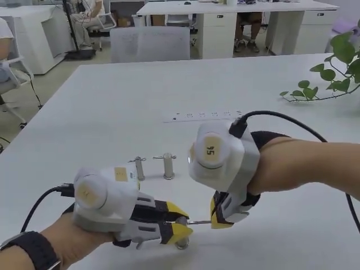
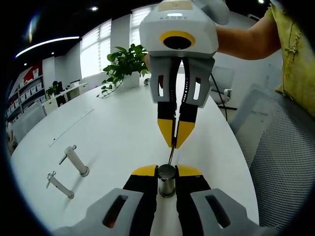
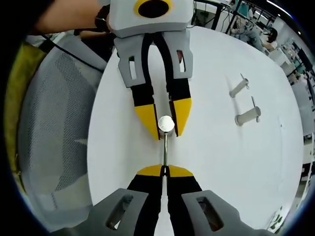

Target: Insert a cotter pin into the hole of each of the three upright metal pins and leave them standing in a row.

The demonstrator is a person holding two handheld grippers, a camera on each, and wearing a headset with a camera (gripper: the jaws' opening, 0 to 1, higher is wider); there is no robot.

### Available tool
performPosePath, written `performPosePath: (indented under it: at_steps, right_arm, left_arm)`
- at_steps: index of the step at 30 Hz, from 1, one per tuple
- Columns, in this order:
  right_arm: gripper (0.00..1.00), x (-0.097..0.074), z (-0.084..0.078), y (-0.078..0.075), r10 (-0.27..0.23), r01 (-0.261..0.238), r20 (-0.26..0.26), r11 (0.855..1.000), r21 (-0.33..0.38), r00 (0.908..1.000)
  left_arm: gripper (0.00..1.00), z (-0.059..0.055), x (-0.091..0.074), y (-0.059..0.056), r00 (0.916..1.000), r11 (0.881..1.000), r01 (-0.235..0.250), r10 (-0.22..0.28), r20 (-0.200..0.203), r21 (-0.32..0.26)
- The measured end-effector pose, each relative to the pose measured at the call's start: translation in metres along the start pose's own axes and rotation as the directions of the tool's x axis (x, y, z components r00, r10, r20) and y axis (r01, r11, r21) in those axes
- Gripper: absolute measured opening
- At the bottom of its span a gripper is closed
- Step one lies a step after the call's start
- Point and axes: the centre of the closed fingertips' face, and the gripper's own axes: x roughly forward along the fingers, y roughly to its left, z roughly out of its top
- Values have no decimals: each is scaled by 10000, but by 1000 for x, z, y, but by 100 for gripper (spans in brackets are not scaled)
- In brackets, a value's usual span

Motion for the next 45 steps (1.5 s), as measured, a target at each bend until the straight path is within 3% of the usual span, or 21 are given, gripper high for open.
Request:
performPosePath:
  at_steps: [20,45]
  right_arm:
    - [2,1,2,2,150,-147,-195,9998,152,9997]
    - [2,2,4,2,165,-167,-530,9999,-40,9985]
  left_arm:
    - [11,1,2,-2,9985,9984,-542,541,-77,-126]
    - [12,0,3,-1,9982,9981,-588,587,-92,-165]
